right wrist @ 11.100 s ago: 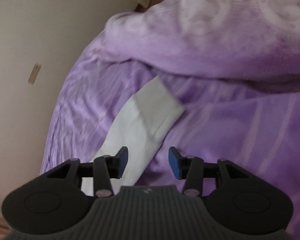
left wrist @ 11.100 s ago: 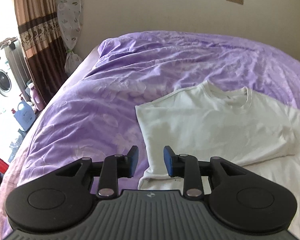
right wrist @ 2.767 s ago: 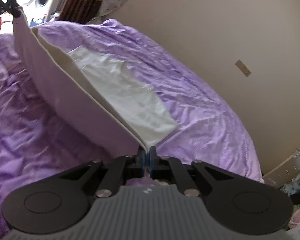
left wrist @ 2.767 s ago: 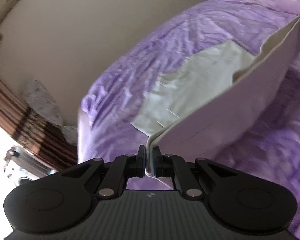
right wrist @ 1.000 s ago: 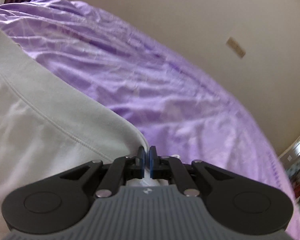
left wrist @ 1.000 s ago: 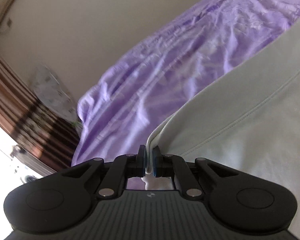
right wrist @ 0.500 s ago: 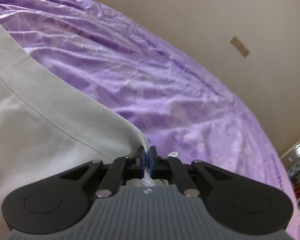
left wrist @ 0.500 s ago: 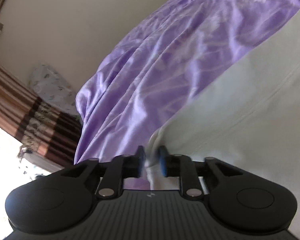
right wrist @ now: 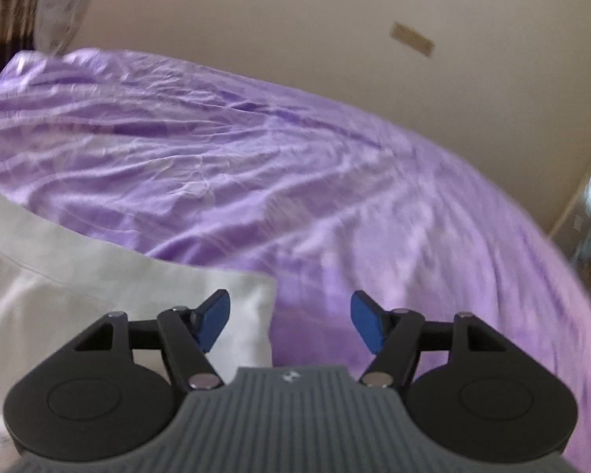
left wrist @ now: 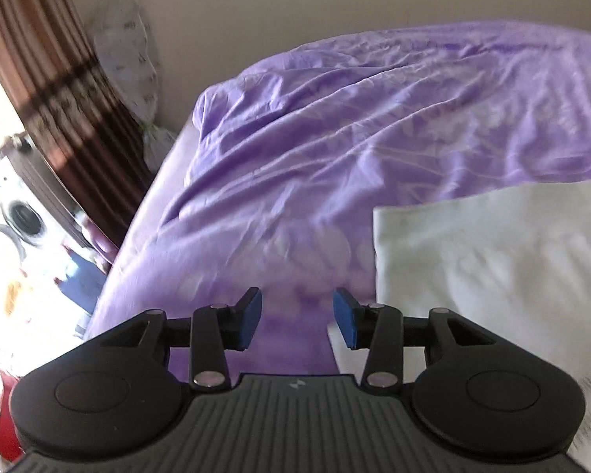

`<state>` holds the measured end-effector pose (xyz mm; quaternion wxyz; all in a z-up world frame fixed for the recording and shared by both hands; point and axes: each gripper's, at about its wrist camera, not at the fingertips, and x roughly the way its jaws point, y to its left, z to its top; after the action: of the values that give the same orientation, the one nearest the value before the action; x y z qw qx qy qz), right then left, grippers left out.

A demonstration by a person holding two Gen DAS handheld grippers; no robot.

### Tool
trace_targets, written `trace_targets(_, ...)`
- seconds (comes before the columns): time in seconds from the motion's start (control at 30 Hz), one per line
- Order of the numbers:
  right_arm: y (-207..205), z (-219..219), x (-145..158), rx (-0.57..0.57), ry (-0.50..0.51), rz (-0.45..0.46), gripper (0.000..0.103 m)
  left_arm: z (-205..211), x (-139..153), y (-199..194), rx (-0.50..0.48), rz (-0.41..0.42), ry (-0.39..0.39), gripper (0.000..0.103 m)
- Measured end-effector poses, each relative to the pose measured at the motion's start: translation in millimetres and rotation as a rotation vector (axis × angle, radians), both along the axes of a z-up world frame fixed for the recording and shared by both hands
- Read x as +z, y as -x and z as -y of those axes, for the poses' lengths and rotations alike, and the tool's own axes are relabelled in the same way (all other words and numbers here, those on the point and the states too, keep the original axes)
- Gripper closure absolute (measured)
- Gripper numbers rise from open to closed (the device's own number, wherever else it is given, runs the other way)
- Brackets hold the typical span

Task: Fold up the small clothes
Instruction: 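Open both grippers and release the folded sweatshirt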

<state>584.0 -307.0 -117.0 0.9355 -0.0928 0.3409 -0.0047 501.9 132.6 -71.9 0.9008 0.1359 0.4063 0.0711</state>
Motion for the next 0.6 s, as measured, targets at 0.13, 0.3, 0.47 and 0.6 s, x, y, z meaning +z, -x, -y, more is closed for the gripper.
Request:
trace_targets(0.13,53,34,12,-0.071,-0.256,-0.067,0.039,-16,16,46,0.001,-0.007,0.084,0.053)
trace_targets(0.3,122,71,7,-0.171,-0.545,-0.124,0.039,-31,18,100,0.035,0.001,0.272,0.039)
trace_targets(0.47,187,91,-15,-0.296,-0.737,-0.160,0.038,-42,-3,144,0.090,-0.012,0.479,0.035)
trace_targets(0.6,223,107,-47,-0.395,-0.916,-0.172,0.036,-58,-30,163,0.203,0.007,0.627,0.035)
